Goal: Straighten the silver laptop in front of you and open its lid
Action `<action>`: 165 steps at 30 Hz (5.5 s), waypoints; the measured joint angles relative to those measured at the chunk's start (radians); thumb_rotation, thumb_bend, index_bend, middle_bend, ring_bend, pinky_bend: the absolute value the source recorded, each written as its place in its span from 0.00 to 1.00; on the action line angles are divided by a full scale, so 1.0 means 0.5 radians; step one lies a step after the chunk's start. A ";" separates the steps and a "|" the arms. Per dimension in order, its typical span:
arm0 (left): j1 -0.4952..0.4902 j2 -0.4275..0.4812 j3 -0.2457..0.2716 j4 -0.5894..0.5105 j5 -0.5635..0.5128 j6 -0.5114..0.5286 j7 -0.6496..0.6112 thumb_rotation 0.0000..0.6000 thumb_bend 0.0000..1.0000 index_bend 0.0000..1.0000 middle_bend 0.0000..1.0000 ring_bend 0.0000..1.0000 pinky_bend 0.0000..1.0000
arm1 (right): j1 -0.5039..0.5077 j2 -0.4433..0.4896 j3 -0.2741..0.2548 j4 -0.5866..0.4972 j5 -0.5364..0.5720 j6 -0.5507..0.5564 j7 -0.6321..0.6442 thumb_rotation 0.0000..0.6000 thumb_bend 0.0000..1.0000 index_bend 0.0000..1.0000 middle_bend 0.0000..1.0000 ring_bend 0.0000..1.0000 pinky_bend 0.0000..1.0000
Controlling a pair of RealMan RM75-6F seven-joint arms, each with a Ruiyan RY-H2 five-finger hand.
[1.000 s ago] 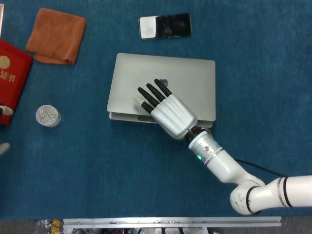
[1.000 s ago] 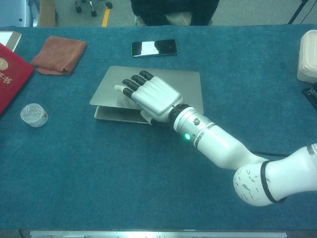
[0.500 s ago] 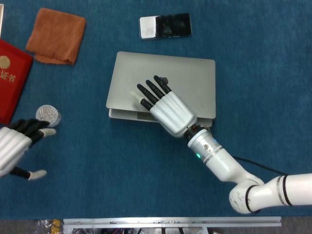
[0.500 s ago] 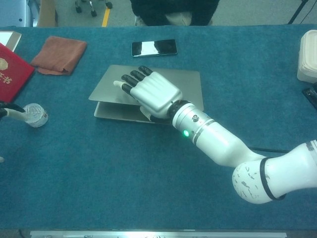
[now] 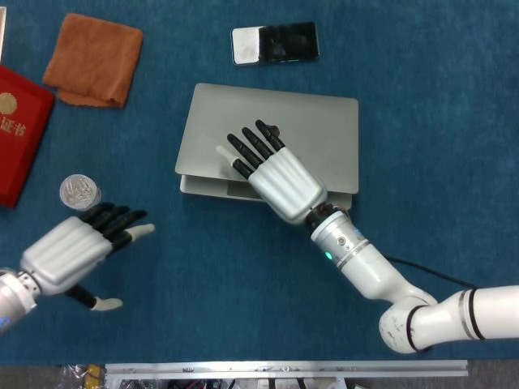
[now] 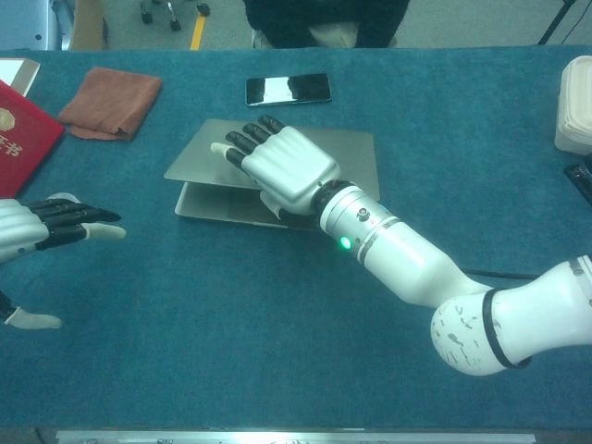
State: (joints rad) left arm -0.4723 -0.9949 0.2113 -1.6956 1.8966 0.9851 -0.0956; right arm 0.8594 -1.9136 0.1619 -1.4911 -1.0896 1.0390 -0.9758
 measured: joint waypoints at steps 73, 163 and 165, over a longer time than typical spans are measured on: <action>-0.513 -0.737 -0.192 0.348 -0.552 -0.518 0.058 0.58 0.14 0.00 0.00 0.00 0.01 | 0.087 0.222 0.026 -0.149 0.184 0.144 -0.007 1.00 0.54 0.00 0.05 0.00 0.05; -0.527 -0.740 -0.166 0.266 -0.766 -0.509 0.343 0.58 0.14 0.00 0.00 0.00 0.01 | 0.340 0.423 0.514 0.552 0.643 0.164 0.229 1.00 0.53 0.00 0.05 0.00 0.05; -0.524 -0.715 -0.173 0.245 -0.774 -0.493 0.360 0.58 0.14 0.00 0.00 0.00 0.01 | 0.327 0.449 0.502 0.482 0.617 0.169 0.251 1.00 0.53 0.00 0.05 0.00 0.05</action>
State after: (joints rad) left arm -0.7344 -1.3523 0.1247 -1.5733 1.5095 0.7385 0.0842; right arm 1.0228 -1.6890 0.4129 -1.2501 -0.7812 1.1234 -0.8502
